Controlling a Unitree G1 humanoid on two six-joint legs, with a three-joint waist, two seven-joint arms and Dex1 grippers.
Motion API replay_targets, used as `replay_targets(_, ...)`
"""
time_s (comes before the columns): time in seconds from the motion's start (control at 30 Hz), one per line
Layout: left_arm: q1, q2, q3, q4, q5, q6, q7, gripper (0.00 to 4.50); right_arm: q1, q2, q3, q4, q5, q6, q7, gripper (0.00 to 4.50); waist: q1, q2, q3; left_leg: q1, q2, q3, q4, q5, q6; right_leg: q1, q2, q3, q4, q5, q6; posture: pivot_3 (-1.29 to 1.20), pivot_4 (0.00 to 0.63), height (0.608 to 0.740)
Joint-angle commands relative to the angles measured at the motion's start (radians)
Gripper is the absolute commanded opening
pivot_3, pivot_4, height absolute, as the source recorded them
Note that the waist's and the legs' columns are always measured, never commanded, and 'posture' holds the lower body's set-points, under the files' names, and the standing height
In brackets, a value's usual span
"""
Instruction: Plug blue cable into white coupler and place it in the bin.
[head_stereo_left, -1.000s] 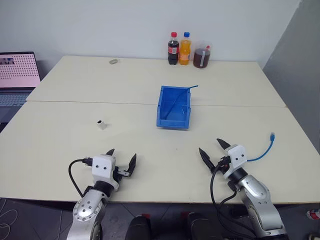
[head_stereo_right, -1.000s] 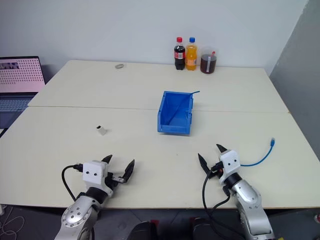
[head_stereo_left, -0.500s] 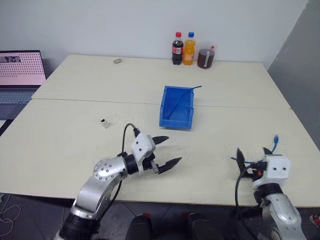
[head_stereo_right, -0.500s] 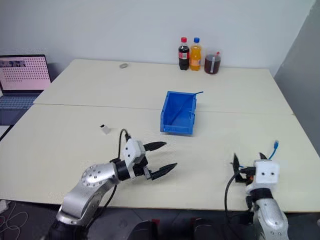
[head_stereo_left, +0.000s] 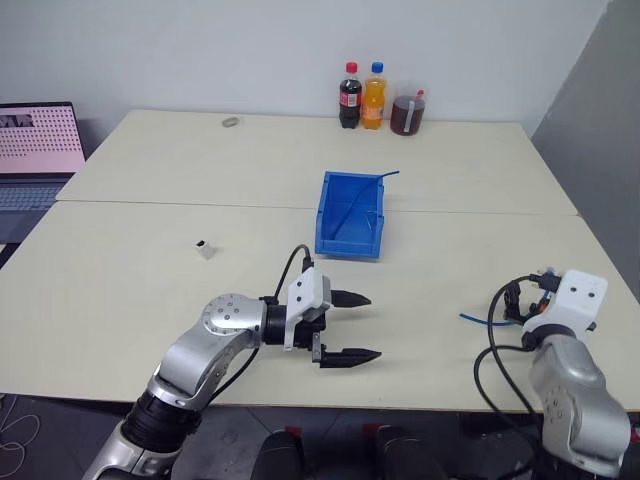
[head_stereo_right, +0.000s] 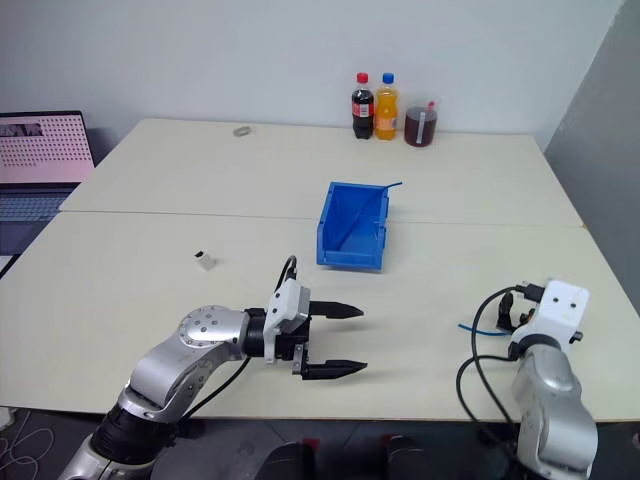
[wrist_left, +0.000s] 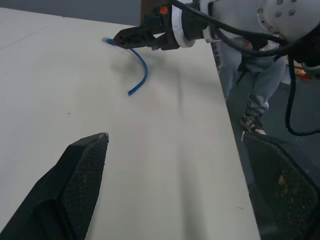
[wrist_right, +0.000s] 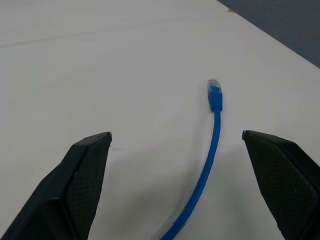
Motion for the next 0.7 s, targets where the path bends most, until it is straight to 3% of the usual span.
replay_targets(0.03, -0.019, -0.014, 0.005, -0.007, -0.004, -0.019, 0.002, 4.50, -0.025, -0.038, -0.052, 0.059, 0.015, -0.005, 0.015, 4.44, 0.002, 0.000, 0.000, 0.000, 0.000, 0.000, 0.000, 0.000, 0.000, 0.000, 0.000, 0.000, 0.000, 0.000, 0.000, 0.00, 0.150, 0.740)
replay_targets(0.23, -0.045, -0.026, -0.005, 0.037, 0.026, -0.052, -0.006, 4.50, -0.049, -0.059, -0.066, 0.145, 0.021, -0.029, 0.029, 4.44, -0.003, 0.001, 0.000, 0.001, 0.000, -0.001, -0.002, 0.000, 0.000, 0.000, 0.001, 0.000, 0.000, -0.001, -0.001, 0.00, 0.150, 0.740)
replay_targets(0.7, -0.179, -0.071, -0.039, 0.154, 0.090, -0.103, -0.039, 4.50, -0.089, -0.045, -0.117, 0.207, 0.058, -0.073, 0.007, 0.65, -0.001, 0.001, 0.000, 0.000, 0.000, 0.000, -0.001, 0.000, 0.000, 0.000, 0.001, 0.000, 0.000, 0.000, 0.000, 0.00, 0.150, 0.740)
